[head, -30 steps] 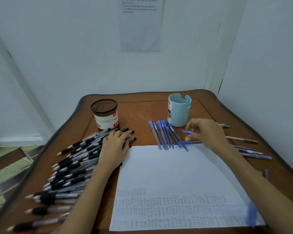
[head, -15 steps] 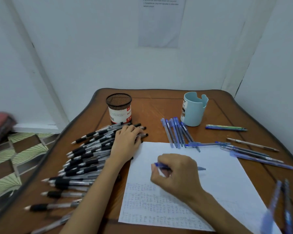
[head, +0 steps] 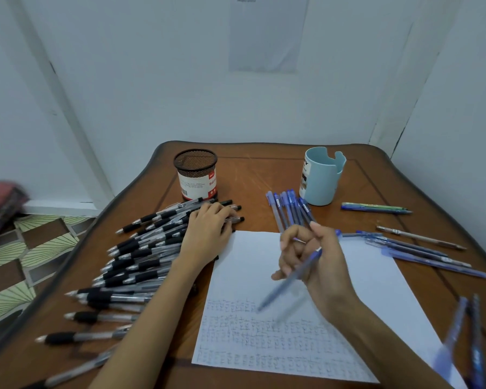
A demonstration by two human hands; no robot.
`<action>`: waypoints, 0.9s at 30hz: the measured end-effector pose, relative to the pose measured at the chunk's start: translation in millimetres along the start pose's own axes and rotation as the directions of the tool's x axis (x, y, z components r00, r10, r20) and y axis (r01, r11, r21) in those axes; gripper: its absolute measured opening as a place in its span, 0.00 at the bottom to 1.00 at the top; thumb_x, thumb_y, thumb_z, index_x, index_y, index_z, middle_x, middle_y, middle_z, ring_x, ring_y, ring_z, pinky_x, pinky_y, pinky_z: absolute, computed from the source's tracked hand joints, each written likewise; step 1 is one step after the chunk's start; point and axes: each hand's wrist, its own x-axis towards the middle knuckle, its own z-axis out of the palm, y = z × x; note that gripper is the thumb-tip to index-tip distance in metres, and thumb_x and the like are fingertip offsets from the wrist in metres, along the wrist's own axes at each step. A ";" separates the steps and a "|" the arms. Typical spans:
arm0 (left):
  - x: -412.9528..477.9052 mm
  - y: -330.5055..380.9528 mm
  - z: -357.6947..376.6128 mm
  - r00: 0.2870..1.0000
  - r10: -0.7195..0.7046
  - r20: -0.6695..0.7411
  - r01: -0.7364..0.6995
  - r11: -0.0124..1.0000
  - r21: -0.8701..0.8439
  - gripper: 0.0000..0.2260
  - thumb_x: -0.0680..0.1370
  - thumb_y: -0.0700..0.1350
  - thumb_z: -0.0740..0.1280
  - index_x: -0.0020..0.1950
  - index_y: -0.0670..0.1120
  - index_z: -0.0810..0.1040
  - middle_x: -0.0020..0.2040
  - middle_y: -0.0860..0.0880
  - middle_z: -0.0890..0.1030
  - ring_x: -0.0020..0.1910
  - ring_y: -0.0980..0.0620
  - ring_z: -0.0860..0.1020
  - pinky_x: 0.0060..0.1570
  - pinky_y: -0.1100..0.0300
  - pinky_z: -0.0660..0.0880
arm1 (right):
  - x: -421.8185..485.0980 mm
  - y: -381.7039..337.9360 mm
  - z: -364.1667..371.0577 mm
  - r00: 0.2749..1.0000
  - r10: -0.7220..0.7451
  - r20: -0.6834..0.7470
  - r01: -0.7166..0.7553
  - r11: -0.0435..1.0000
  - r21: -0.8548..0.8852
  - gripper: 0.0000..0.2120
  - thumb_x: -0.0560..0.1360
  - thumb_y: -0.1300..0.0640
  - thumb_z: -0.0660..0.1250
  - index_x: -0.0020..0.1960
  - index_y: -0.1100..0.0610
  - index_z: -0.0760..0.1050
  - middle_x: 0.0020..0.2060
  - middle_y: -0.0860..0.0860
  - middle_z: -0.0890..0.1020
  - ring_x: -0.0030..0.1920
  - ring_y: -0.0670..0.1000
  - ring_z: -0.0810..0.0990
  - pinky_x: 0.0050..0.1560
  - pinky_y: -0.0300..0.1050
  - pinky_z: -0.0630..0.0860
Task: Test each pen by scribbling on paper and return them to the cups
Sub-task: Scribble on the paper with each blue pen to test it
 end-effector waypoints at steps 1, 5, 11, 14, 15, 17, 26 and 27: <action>0.2 -0.1 -0.3 1.000 -0.001 -0.003 0.001 1.000 -0.004 0.12 0.81 0.45 0.57 0.62 0.51 0.74 0.60 0.51 0.74 0.64 0.50 0.66 0.59 0.55 0.61 | 2.5 4.3 -0.9 1.000 0.027 0.000 -0.027 0.992 -0.124 0.30 0.78 0.44 0.47 0.29 0.60 0.74 0.19 0.51 0.67 0.22 0.48 0.68 0.31 0.43 0.73; -0.4 -0.1 0.1 1.000 0.000 -0.003 0.000 1.000 0.002 0.12 0.81 0.45 0.58 0.62 0.51 0.74 0.60 0.51 0.74 0.63 0.50 0.66 0.58 0.55 0.61 | 3.6 13.8 0.6 0.931 0.331 0.156 -0.273 0.912 -0.307 0.35 0.77 0.37 0.43 0.40 0.58 0.82 0.28 0.58 0.81 0.28 0.52 0.80 0.30 0.41 0.77; 0.0 0.5 -0.3 1.000 -0.001 -0.007 0.001 1.000 0.005 0.12 0.81 0.45 0.58 0.62 0.50 0.74 0.59 0.51 0.75 0.63 0.50 0.66 0.58 0.55 0.61 | 11.9 19.6 -9.2 0.920 0.282 0.272 -0.266 0.959 -0.095 0.19 0.61 0.41 0.76 0.33 0.57 0.80 0.29 0.55 0.80 0.25 0.49 0.78 0.24 0.38 0.75; -0.1 0.3 0.1 1.000 0.002 -0.003 -0.002 1.000 0.002 0.12 0.81 0.45 0.57 0.62 0.50 0.74 0.60 0.51 0.74 0.63 0.50 0.66 0.58 0.55 0.61 | 15.5 22.2 -11.9 0.957 0.216 0.194 -0.216 0.976 -0.021 0.18 0.59 0.49 0.78 0.31 0.57 0.70 0.23 0.50 0.68 0.21 0.46 0.71 0.23 0.38 0.73; -0.1 0.2 0.0 1.000 0.003 -0.003 -0.003 1.000 -0.001 0.12 0.81 0.45 0.57 0.62 0.50 0.74 0.60 0.51 0.74 0.63 0.50 0.66 0.58 0.56 0.61 | 16.0 22.1 -11.9 0.959 0.216 0.184 -0.215 0.976 -0.026 0.17 0.64 0.49 0.72 0.32 0.58 0.68 0.23 0.50 0.67 0.22 0.47 0.72 0.24 0.39 0.74; 0.5 -0.2 0.1 1.000 0.003 -0.002 -0.003 1.000 0.000 0.12 0.81 0.45 0.57 0.62 0.50 0.74 0.60 0.51 0.74 0.63 0.50 0.66 0.58 0.56 0.61 | 15.8 20.5 -10.6 0.950 0.224 0.219 -0.215 0.974 -0.065 0.15 0.69 0.48 0.63 0.37 0.60 0.70 0.24 0.53 0.73 0.26 0.50 0.78 0.27 0.41 0.77; 0.8 -0.5 1.5 1.000 0.008 -0.011 -0.008 1.000 0.013 0.12 0.81 0.45 0.58 0.62 0.50 0.74 0.59 0.50 0.75 0.63 0.50 0.67 0.57 0.55 0.62 | 15.3 29.3 -11.3 0.968 0.076 0.239 -0.006 0.960 -0.281 0.09 0.65 0.56 0.71 0.30 0.57 0.75 0.24 0.53 0.76 0.21 0.47 0.72 0.19 0.36 0.68; 0.8 -0.5 1.8 1.000 0.009 -0.012 -0.008 1.000 0.017 0.12 0.81 0.45 0.58 0.62 0.50 0.74 0.59 0.51 0.75 0.63 0.50 0.67 0.57 0.55 0.62 | 16.6 32.0 -12.4 0.977 0.037 0.210 0.030 0.951 -0.307 0.11 0.67 0.54 0.71 0.29 0.55 0.73 0.22 0.52 0.73 0.20 0.46 0.69 0.18 0.35 0.66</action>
